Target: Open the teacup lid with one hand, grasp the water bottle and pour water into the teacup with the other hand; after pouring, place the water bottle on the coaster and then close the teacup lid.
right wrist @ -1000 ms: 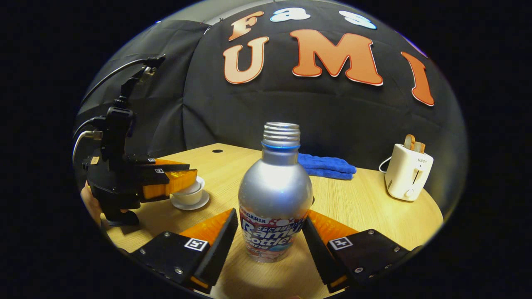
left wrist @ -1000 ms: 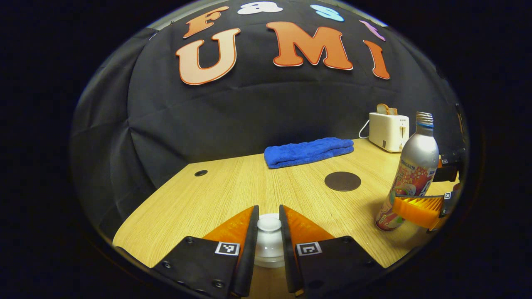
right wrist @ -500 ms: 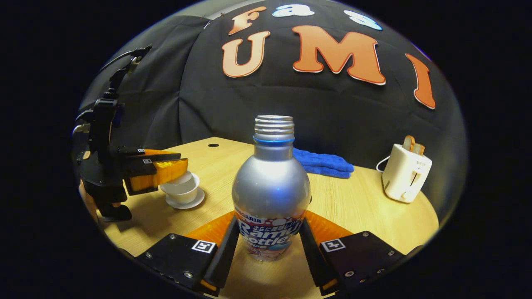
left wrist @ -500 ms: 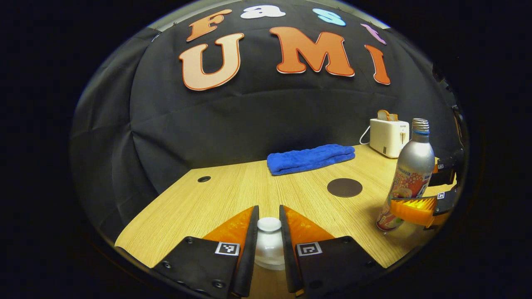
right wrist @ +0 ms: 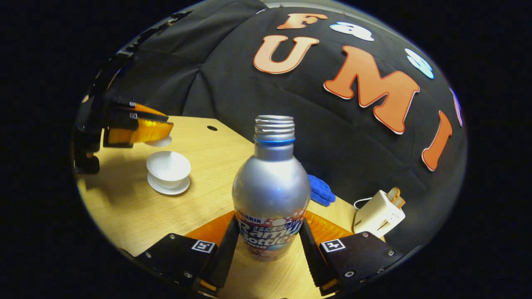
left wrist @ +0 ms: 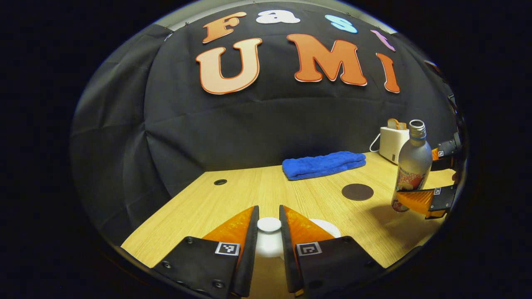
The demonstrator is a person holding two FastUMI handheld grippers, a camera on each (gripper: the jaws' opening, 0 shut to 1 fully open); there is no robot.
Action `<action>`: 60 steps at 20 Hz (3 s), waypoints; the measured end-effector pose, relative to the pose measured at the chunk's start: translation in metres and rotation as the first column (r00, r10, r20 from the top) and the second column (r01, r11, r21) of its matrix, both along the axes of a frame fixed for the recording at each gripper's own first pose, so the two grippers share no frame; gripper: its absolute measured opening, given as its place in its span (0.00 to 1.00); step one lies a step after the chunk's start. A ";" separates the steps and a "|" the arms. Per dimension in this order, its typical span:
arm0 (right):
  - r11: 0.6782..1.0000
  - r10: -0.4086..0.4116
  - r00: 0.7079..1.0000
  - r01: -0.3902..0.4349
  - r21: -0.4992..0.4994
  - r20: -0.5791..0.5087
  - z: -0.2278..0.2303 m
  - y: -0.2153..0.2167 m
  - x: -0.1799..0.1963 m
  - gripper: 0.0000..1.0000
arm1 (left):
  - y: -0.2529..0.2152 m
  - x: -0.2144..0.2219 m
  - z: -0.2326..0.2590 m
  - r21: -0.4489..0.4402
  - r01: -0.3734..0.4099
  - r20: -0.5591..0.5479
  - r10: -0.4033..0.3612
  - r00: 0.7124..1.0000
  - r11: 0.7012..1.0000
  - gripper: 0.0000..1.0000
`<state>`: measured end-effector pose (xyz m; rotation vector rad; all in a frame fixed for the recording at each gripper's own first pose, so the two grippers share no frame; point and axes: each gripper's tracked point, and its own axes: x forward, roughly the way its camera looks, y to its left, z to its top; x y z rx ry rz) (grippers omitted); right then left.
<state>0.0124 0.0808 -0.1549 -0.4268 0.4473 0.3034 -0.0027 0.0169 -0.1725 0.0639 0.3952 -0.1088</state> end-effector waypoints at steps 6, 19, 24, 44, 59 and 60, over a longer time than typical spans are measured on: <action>0.989 0.054 0.997 -0.045 -0.141 0.058 0.017 0.005 0.016 0.77 | 0.047 -0.003 0.016 -0.010 -0.074 0.045 0.074 0.996 0.997 0.36; 0.860 0.281 0.948 -0.178 -0.478 0.152 0.033 0.031 0.038 0.77 | 0.119 -0.021 0.013 -0.041 -0.190 0.055 0.192 0.980 0.981 0.35; 0.765 0.358 0.916 -0.177 -0.619 0.180 0.038 0.030 0.040 0.77 | 0.133 -0.024 0.015 -0.057 -0.212 0.061 0.215 0.975 0.976 0.35; 0.398 0.611 0.755 -0.033 -0.917 0.238 0.059 0.040 0.035 0.77 | 0.154 -0.031 0.006 -0.067 -0.246 0.049 0.249 0.967 0.967 0.36; 0.299 0.669 0.685 0.107 -0.948 0.288 0.099 0.026 0.061 0.77 | 0.156 -0.032 0.016 -0.053 -0.256 0.077 0.259 0.963 0.965 0.36; 0.291 0.676 0.677 0.118 -0.949 0.291 0.104 0.026 0.062 0.77 | 0.157 -0.032 0.016 -0.048 -0.257 0.077 0.260 0.962 0.965 0.36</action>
